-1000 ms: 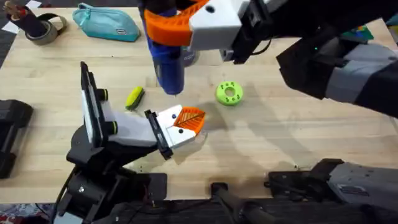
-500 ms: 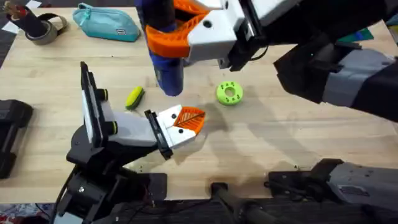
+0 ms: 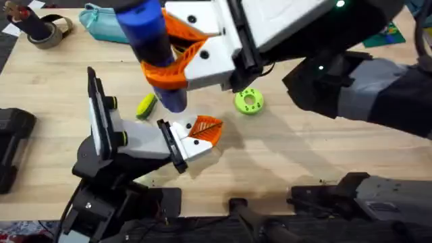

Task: Pick up the gripper from the table and insert it into the empty holder that is missing its gripper. Then pick up a screw, insert it into the mounting hole, and use the screwdriver to tighten it. Finally, clean up the table by picking up the vegetable and placing it into the bucket.

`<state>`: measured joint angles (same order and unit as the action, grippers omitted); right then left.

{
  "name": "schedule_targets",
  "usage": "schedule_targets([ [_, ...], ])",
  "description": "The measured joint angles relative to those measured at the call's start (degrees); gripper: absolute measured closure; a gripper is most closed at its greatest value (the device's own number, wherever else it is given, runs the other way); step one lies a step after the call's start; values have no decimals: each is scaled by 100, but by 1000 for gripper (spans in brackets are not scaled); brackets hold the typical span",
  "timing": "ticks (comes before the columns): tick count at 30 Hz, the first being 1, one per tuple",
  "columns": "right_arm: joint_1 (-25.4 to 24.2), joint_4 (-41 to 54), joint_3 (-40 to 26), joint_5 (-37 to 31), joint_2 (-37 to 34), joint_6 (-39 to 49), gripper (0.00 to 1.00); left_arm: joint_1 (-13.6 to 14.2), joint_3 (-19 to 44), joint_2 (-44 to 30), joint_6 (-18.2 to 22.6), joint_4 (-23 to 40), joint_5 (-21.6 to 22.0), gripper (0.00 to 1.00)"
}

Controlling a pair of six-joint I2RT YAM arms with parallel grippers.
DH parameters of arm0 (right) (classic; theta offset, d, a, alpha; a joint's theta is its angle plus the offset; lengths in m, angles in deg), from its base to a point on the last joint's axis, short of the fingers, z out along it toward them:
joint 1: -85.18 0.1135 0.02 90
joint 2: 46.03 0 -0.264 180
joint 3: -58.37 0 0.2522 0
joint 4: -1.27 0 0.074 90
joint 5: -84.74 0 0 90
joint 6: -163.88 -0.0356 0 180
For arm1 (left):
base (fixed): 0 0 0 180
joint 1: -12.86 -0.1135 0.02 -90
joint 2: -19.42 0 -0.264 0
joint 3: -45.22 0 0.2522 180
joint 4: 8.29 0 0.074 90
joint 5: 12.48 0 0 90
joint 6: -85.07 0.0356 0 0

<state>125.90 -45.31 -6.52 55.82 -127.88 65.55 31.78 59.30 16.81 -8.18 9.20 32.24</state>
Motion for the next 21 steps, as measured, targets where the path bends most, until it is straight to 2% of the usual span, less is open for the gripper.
schedule_targets([
  [21, 73, -156, 8, -81, 78, -824, 970, 0, 0, 0, 0, 0, 0, 989],
])
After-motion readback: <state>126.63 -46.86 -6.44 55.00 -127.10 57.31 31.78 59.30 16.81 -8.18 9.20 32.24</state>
